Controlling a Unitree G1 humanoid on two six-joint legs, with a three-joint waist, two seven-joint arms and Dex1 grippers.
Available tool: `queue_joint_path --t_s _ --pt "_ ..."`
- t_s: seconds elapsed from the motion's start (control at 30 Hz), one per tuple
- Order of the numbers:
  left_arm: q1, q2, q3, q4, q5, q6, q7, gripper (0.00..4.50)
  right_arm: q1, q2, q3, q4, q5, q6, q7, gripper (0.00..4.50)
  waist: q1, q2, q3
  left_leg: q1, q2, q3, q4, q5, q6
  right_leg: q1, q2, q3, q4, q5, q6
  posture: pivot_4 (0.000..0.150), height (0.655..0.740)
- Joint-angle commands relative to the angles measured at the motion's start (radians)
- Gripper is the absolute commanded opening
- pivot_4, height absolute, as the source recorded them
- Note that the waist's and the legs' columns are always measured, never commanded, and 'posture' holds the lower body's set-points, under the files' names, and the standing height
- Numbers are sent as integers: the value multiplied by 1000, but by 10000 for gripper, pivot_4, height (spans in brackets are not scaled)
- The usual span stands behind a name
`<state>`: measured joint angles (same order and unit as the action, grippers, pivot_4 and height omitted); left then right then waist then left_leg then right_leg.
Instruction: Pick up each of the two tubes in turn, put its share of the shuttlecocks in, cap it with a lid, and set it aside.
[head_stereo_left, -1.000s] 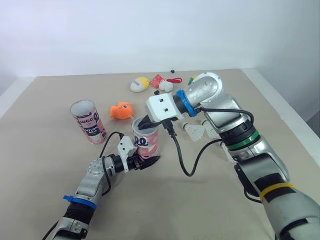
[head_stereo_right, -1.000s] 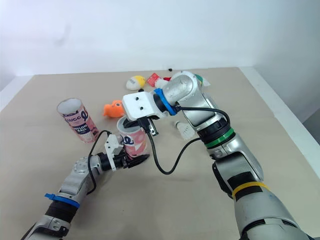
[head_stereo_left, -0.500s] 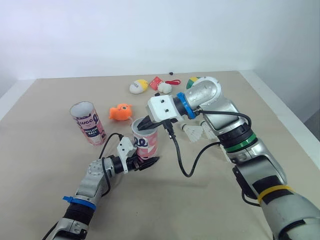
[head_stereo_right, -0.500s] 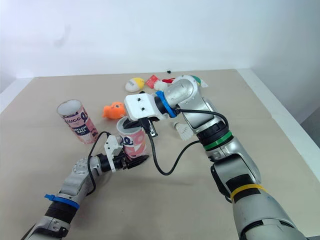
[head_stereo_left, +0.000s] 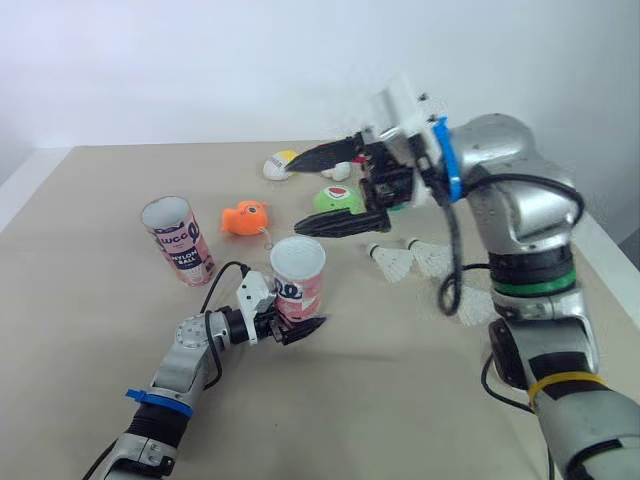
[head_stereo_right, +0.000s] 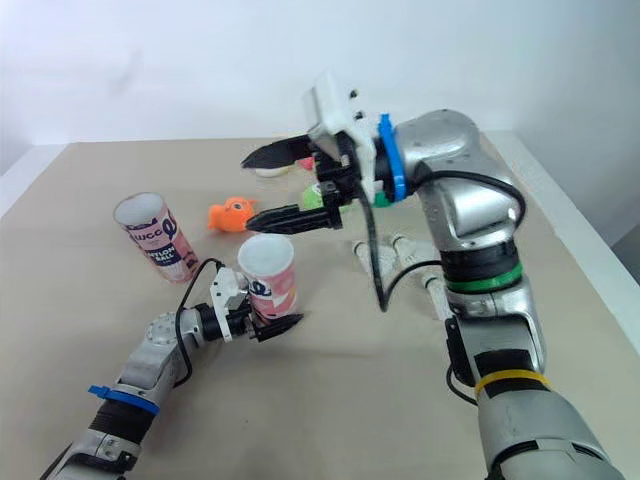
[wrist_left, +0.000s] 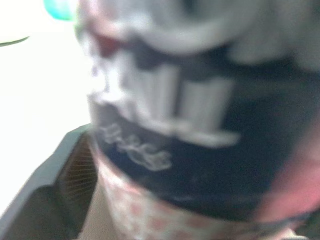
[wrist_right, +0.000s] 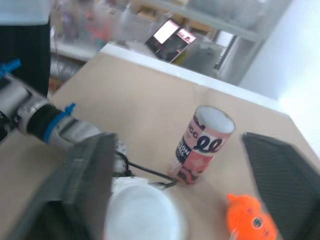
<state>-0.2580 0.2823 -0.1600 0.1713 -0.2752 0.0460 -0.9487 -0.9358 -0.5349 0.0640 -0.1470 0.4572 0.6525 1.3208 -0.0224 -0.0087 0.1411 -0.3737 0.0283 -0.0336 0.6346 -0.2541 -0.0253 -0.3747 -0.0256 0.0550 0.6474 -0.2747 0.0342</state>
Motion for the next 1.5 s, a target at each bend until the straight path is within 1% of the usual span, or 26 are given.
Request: queue_joint_path --t_s 0.03,0.1,0.2,0.33,0.47,0.6,0.77,0.83,0.9,1.03,1.23,1.33,1.4,1.5 --pt "71 49 -21 16 20 62 -17 45000 134 -42 -41 -140 44 52 -82 44483 -4 2 1 0 0 1 0 0 0 -1 0 1 0 0 0 1500 7400" --pt "89 77 -11 -9 13 66 -27 45000 241 -61 -31 -191 23 22 -122 44483 -16 3 2 -1 0 2 -1 -1 1 -4 1 5 0 -1 1 1500 7400" --pt "114 128 19 -47 -6 74 -41 45000 388 -71 3 -215 -50 -89 -171 44483 -25 1 3 -2 1 2 -3 -2 1 -7 3 7 1 -2 1 1500 7400" --pt "163 213 48 -96 -31 91 -85 45000 529 -17 38 -162 -130 -257 -252 44483 -30 -1 4 -2 1 3 -7 -2 1 -10 5 11 1 -3 1 1500 7400" --pt "200 285 88 -138 -62 77 -117 45000 606 48 88 -79 -195 -394 -307 44483 -32 -1 5 -1 2 4 -10 -3 1 -14 8 15 2 -3 1 1500 7400" --pt "210 337 133 -210 -119 100 -153 45000 640 102 157 -7 -234 -464 -327 44483 -31 -8 12 -2 4 4 -9 -2 0 -15 10 15 3 -3 1 1500 7400" --pt "208 372 127 -298 -167 173 -181 45000 633 164 199 61 -247 -510 -345 44483 -26 -11 21 -3 4 4 -9 -1 -2 -16 9 14 3 -2 1 1500 7400" --pt "195 365 106 -338 -173 205 -173 45000 609 195 217 93 -253 -521 -351 44483 -26 -12 22 -4 3 4 -8 -1 -2 -16 8 14 3 0 -3 1500 7400" --pt "182 349 89 -367 -176 230 -159 45000 587 217 227 117 -256 -528 -354 44483 -25 -11 25 -6 3 3 -7 -1 -2 -17 7 14 3 0 -2 1500 7400" --pt "165 332 70 -388 -172 258 -141 45000 564 239 239 134 -255 -529 -351 44483 -22 -11 25 -20 2 2 0 -1 -3 -28 6 12 6 1 -2 1500 7400" --pt "153 331 62 -353 -147 244 -149 45000 555 249 249 151 -259 -533 -354 44483 -22 -12 25 -20 0 2 2 0 -5 -29 5 12 9 1 -1 1500 7400" --pt "150 336 67 -339 -142 238 -155 45000 558 247 247 152 -259 -532 -358 36926 -22 -12 25 -19 0 2 3 0 -5 -29 5 12 12 2 -1 1500 7400" --pt "148 338 70 -332 -139 233 -158 45000 562 243 246 149 -257 -531 -359 30839 -22 -12 25 -19 0 2 3 0 -6 -29 5 12 13 2 -1 1500 7400" --pt "134 339 80 -323 -137 228 -160 45000 571 232 242 140 -253 -525 -359 30839 -22 -12 25 -19 0 2 4 1 -6 -29 5 12 15 2 -1 1500 7400"
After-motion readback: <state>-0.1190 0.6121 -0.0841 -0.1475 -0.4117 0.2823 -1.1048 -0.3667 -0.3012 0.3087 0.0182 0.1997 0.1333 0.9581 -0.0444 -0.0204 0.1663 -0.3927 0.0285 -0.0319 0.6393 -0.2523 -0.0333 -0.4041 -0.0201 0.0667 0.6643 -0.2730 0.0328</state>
